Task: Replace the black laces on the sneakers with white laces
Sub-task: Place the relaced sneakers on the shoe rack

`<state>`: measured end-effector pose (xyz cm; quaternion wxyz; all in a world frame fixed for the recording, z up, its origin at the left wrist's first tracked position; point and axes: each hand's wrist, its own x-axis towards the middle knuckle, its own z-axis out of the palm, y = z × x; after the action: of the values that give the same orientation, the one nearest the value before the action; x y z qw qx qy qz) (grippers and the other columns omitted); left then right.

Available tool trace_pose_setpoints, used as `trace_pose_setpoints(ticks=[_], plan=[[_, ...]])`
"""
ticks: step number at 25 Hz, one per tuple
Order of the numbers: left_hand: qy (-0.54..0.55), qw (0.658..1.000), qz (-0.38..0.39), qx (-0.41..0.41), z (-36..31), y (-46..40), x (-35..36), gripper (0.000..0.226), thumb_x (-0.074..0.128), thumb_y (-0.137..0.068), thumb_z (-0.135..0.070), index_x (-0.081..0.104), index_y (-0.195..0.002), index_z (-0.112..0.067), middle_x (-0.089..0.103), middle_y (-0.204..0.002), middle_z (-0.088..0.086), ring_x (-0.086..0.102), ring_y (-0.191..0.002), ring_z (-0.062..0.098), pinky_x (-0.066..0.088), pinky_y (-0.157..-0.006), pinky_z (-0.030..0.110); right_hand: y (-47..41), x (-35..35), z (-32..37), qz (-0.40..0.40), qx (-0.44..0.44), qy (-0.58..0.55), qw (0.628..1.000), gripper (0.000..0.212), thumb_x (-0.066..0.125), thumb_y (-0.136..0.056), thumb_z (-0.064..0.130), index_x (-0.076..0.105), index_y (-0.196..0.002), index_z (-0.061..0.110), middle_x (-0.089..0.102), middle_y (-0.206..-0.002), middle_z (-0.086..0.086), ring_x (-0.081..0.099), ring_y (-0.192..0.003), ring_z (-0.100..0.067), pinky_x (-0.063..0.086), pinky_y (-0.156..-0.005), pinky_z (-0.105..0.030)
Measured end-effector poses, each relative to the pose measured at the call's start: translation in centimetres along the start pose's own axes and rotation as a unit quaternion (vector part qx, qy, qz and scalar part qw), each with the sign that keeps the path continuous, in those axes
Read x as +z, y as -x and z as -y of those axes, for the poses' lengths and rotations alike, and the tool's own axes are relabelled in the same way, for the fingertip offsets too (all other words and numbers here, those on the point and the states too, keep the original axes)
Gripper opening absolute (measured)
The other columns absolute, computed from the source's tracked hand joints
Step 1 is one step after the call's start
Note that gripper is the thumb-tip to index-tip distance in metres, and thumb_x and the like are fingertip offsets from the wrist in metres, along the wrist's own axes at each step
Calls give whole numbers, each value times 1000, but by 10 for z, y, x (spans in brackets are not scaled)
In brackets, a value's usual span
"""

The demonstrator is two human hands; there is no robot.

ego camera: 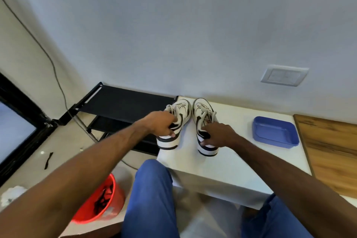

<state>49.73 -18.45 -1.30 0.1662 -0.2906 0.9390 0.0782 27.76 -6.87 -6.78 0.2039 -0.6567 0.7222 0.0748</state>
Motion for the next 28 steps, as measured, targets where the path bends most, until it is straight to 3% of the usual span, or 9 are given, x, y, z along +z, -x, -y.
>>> trace_pose_setpoints(ticks=[3, 6, 10, 13, 14, 17, 21, 24, 28], plan=[[-54, 998, 5, -31, 56, 49, -25, 40, 68, -90, -44, 59, -117, -17, 66, -110, 3, 63, -103, 29, 47, -77, 35, -15, -33, 67, -48, -54, -14, 997, 40, 67, -87, 57, 55, -102, 21, 62, -109, -1, 60, -106, -27, 39, -76, -35], [-54, 995, 7, -79, 102, 107, -30, 38, 68, -90, -46, 58, -112, -18, 65, -105, 1, 63, -102, 27, 47, -76, 35, -38, -47, 140, -55, -106, -42, 992, 42, 68, -87, 57, 56, -104, 20, 64, -112, -3, 61, -107, -28, 40, -76, -35], [-79, 987, 73, -121, 145, 168, -4, 38, 65, -91, -50, 58, -111, -19, 65, -104, 1, 60, -94, 22, 42, -72, 32, -66, -31, 229, 15, -160, -35, 986, 47, 71, -83, 56, 59, -109, 18, 65, -110, -1, 62, -106, -27, 47, -83, -38], [-39, 982, 120, -141, 168, 185, 35, 42, 64, -91, -51, 57, -116, -18, 63, -103, 2, 52, -86, 18, 41, -72, 32, -85, -5, 271, 80, -178, -57, 979, 39, 75, -83, 51, 55, -90, 18, 60, -93, 3, 60, -95, -23, 48, -79, -37], [-23, 981, 130, -143, 175, 185, 48, 43, 64, -91, -50, 57, -116, -16, 62, -101, 2, 50, -85, 17, 40, -72, 31, -93, 5, 282, 99, -176, -73, 977, 39, 76, -82, 50, 58, -93, 17, 62, -94, 2, 60, -96, -22, 50, -82, -38], [13, 980, 141, -138, 189, 173, 84, 41, 66, -92, -46, 58, -117, -14, 56, -94, -1, 51, -86, 16, 40, -73, 31, -116, 30, 297, 131, -151, -110, 974, 57, 79, -80, 48, 61, -121, 12, 66, -120, -4, 62, -114, -26, 52, -96, -43], [17, 987, 99, -129, 206, 132, 140, 40, 66, -92, -43, 58, -120, -16, 64, -112, 4, 60, -100, 22, 42, -77, 31, -159, 70, 285, 116, -114, -80, 983, 58, 76, -83, 49, 59, -124, 11, 64, -128, -7, 60, -120, -30, 51, -96, -42], [6, 991, 44, -126, 213, 98, 175, 35, 67, -91, -43, 59, -113, -17, 66, -111, 2, 62, -97, 21, 42, -75, 31, -189, 93, 268, 113, -83, -58, 988, 50, 70, -87, 48, 61, -122, 13, 64, -128, -7, 61, -120, -31, 50, -95, -40], [-30, 992, -11, -125, 216, 50, 207, 29, 66, -93, -38, 59, -110, -16, 67, -110, 2, 64, -98, 24, 46, -85, 35, -213, 110, 253, 80, -59, -21, 995, 37, 58, -95, 39, 59, -123, 15, 61, -131, -7, 59, -121, -31, 46, -93, -38]])
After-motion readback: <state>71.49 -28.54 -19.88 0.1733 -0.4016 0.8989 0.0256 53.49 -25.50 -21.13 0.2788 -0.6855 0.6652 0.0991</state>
